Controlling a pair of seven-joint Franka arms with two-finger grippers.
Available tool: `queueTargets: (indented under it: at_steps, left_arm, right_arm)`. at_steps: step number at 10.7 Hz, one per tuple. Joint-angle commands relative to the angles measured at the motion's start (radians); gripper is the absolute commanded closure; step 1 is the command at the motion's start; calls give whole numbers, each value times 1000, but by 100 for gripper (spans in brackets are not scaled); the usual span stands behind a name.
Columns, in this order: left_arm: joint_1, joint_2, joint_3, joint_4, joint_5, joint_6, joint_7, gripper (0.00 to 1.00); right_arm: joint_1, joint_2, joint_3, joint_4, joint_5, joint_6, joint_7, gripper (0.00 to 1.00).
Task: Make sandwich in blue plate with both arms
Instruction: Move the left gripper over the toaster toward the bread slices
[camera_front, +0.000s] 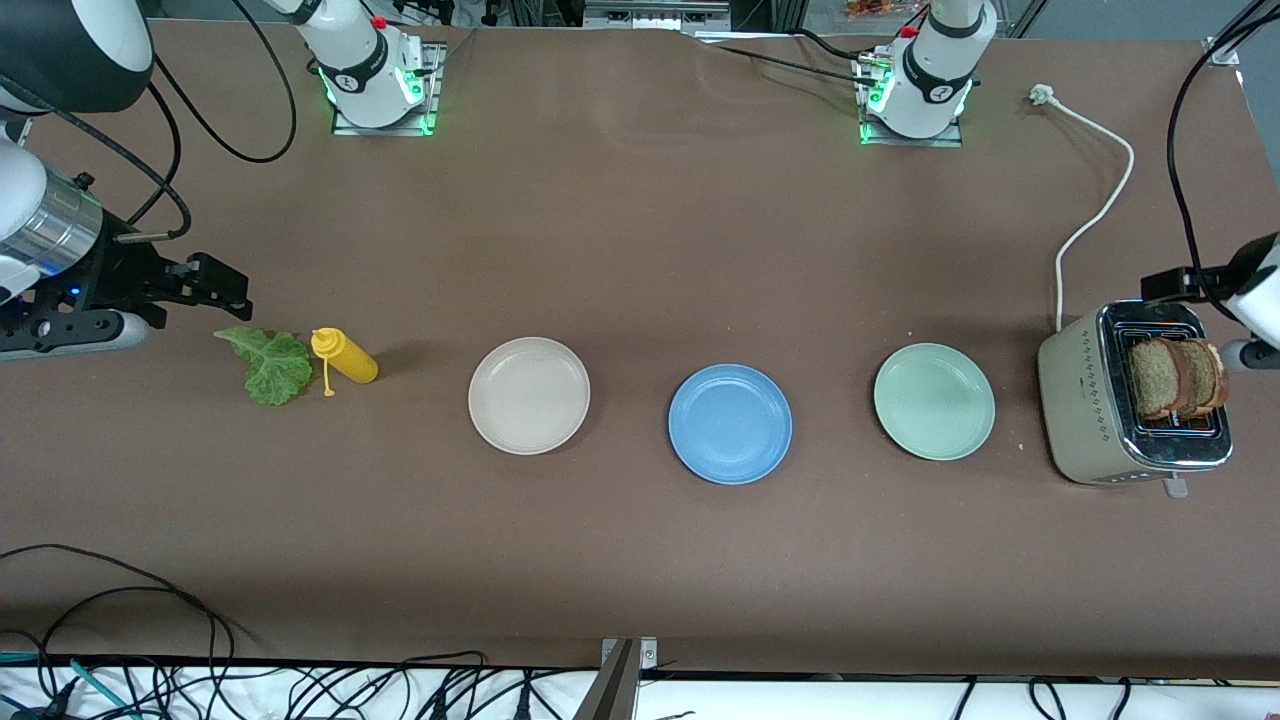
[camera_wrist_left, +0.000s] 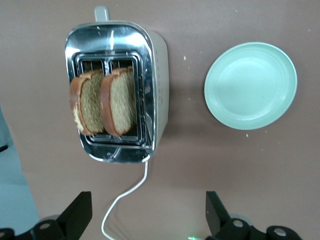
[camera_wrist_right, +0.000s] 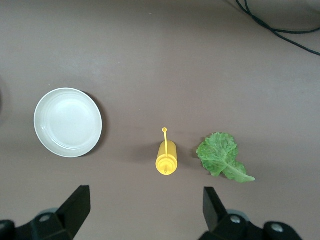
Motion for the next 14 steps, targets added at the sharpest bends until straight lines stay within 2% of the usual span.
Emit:
queueTargets:
  at_steps: [1,4,7,14]
  left_arm:
    - [52,75,-8,37,-41,84,87,0]
    - [64,122,-8,35,-43,140,101,0]
    - [129,172,-8,34,-98,198,196,0]
    - [159,233,-10,32,-100,264,247,0]
  right_arm:
    - [4,-15,-5,-13,2,-1,8,0]
    - [4,-12,-8,-17,1,-4,8,0]
    - [3,-12,-8,-19,2,-7,6,0]
    - [1,-14,-8,-25,1,-17,6,0]
